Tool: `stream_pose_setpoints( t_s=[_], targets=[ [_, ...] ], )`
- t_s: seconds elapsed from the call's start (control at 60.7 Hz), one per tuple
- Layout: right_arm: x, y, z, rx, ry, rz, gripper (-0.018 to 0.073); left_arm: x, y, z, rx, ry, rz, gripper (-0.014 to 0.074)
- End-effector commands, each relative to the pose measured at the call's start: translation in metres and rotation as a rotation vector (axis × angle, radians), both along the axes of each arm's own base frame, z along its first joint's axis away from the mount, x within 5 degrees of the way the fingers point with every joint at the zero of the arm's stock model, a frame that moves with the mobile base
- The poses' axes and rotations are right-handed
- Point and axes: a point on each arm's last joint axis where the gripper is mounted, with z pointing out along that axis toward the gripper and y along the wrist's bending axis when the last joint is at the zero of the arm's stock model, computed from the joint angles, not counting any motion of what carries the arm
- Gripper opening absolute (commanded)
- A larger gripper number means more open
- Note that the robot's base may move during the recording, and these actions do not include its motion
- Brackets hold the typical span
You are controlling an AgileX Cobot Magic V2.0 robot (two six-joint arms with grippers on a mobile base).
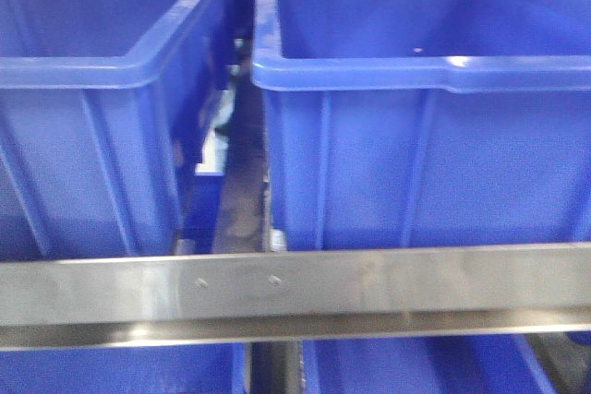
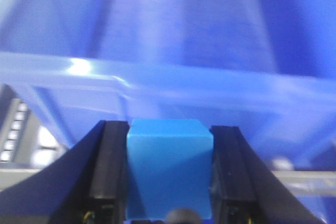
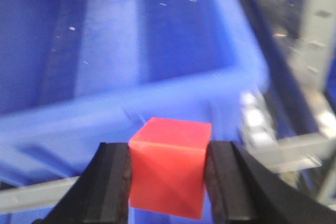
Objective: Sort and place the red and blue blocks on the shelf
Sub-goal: 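Lower the blue cube and red cube into two adjacent blue bins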
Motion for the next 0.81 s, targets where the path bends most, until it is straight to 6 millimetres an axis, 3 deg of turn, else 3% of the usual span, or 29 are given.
stream_pose_setpoints(
  t_s=[0.0, 0.791],
  targets=[
    [0.0025, -0.0011, 0.0164, -0.004, -0.113, -0.011, 0.0049, 0.0037, -0.0006, 0.0171, -0.007, -0.111, -0.005, 0.0124],
    [0.0025, -0.0011, 0.0164, -0.004, -0.113, -0.011, 0.0049, 0.0037, -0.0006, 0.0171, -0.007, -0.111, -0.005, 0.0124]
  ],
)
